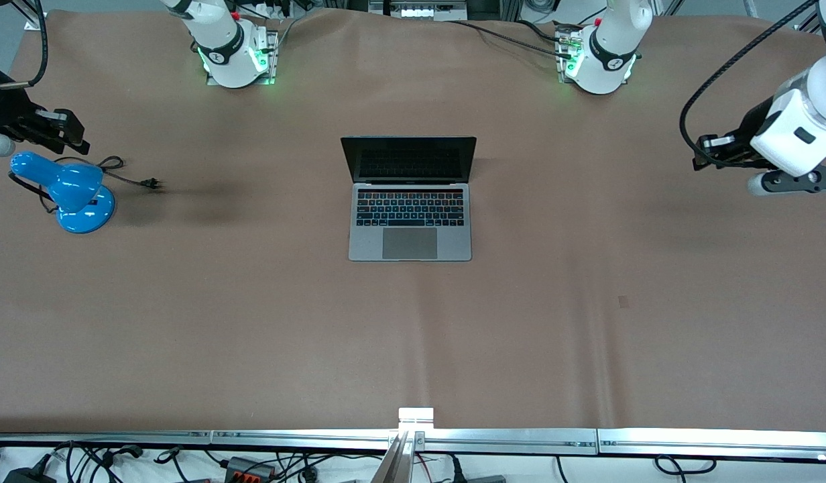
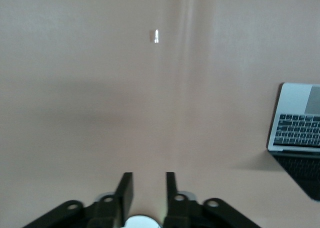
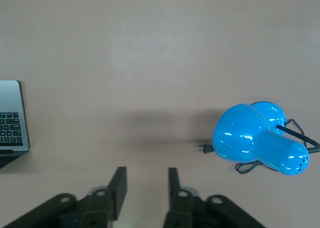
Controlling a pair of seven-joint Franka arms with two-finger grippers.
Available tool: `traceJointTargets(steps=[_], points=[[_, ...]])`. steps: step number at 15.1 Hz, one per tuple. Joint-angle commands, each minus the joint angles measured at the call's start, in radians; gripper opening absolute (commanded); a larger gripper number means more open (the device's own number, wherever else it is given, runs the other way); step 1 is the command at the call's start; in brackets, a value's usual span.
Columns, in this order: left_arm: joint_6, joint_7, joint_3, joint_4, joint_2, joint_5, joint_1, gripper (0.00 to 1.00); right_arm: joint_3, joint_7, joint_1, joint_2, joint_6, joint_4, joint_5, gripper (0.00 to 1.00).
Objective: Close laptop with both arms from behind
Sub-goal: 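Move both grippers from rest toward the laptop's open screen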
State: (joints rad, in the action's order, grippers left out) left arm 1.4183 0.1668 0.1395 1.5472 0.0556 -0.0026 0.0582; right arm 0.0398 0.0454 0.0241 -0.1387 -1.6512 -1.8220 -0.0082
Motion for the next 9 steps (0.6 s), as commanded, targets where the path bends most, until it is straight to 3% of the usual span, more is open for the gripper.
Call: traceJointTargets(steps=[1, 4, 6, 9], points=[[-0.022, 0.008, 0.026, -0.001, -0.016, 0.001, 0.002, 0.02, -0.003, -0.006, -0.001, -0.018, 0.010, -0.019, 0.001, 0.00], [-0.036, 0.086, 0.031, 0.013, -0.019, -0.019, 0.002, 0.00, -0.008, -0.006, -0.006, -0.010, 0.050, -0.025, 0.011, 0.00], [-0.143, 0.076, 0.046, 0.017, -0.016, -0.019, -0.005, 0.00, -0.008, -0.006, -0.027, 0.002, 0.068, -0.031, 0.045, 0.00], [-0.151, 0.073, 0.152, 0.051, -0.008, -0.071, -0.005, 0.00, -0.008, -0.006, -0.061, 0.037, 0.126, -0.054, 0.132, 0.00]])
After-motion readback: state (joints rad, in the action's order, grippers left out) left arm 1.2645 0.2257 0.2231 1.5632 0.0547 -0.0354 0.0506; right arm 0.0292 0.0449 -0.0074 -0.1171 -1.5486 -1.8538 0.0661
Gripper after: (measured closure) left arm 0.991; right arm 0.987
